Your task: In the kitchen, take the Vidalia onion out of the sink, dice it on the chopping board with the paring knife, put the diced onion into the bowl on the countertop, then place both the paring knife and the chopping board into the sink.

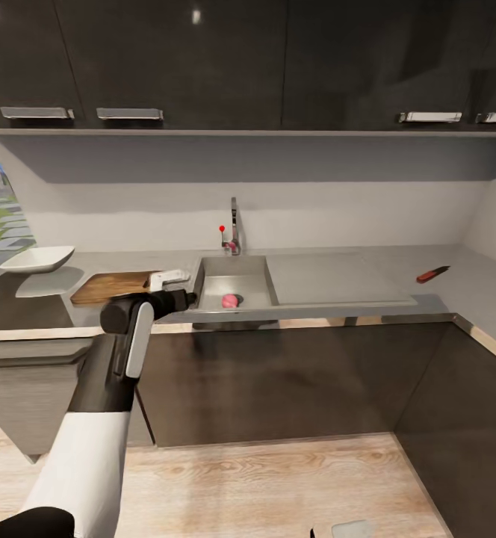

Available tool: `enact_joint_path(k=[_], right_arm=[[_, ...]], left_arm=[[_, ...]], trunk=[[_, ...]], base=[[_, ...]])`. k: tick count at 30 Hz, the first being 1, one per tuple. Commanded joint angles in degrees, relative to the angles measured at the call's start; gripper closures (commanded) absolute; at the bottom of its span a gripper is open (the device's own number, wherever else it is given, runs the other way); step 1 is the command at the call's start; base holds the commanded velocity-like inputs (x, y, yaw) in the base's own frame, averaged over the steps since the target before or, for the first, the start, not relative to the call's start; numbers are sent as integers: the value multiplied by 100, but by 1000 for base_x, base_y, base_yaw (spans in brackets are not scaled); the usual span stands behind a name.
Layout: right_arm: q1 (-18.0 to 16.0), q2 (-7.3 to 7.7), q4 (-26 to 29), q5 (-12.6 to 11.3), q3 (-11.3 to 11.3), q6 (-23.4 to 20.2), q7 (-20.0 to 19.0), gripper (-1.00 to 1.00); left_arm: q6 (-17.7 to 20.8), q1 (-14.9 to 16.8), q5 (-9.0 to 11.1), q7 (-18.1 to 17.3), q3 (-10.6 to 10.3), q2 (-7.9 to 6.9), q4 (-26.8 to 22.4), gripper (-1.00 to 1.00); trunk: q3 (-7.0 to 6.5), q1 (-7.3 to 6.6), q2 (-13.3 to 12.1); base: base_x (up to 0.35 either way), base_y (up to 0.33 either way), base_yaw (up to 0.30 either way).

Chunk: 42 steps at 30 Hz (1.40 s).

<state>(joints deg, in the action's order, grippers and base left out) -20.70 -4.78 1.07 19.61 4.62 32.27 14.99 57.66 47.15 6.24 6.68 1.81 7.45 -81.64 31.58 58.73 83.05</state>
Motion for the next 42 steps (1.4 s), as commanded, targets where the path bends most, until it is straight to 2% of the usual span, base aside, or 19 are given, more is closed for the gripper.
enact_joint_path(k=[1,7,10,26,35,37,39,42], right_arm=[[-4,0,-4,61,48,12,7,-100],[-4,3,-2,61,56,8,-21,-100],[-4,4,-2,61,56,8,-22,-100],[-4,4,-2,61,56,8,-23,-100],[-4,4,-7,61,51,-4,-15,-100],[-4,-1,-9,56,54,-98,-14,-100],[-4,-1,-10,53,56,-471,-36,-100],[-4,2,-11,52,56,-599,-51,-100]], left_arm=[[24,21,61,53,-25,-10,89,-100],[6,50,48,44,-370,-148,235,-100],[2,55,45,44,-426,-215,244,-100],[-9,58,51,44,-466,-252,293,-100],[-17,58,53,44,-454,-256,501,-100],[-18,58,53,44,-447,-259,575,-100],[-18,58,46,39,-438,-263,696,-100],[-23,58,44,36,-435,-268,800,-100]], trunk=[[6,0,3],[6,0,3],[6,0,3],[6,0,3],[6,0,3],[6,0,3],[6,0,3],[6,0,3]], base=[[0,0,0],[0,0,0],[18,-16,0],[193,-191,0],[242,-223,0],[260,-202,0],[266,-113,0],[267,1,0]])
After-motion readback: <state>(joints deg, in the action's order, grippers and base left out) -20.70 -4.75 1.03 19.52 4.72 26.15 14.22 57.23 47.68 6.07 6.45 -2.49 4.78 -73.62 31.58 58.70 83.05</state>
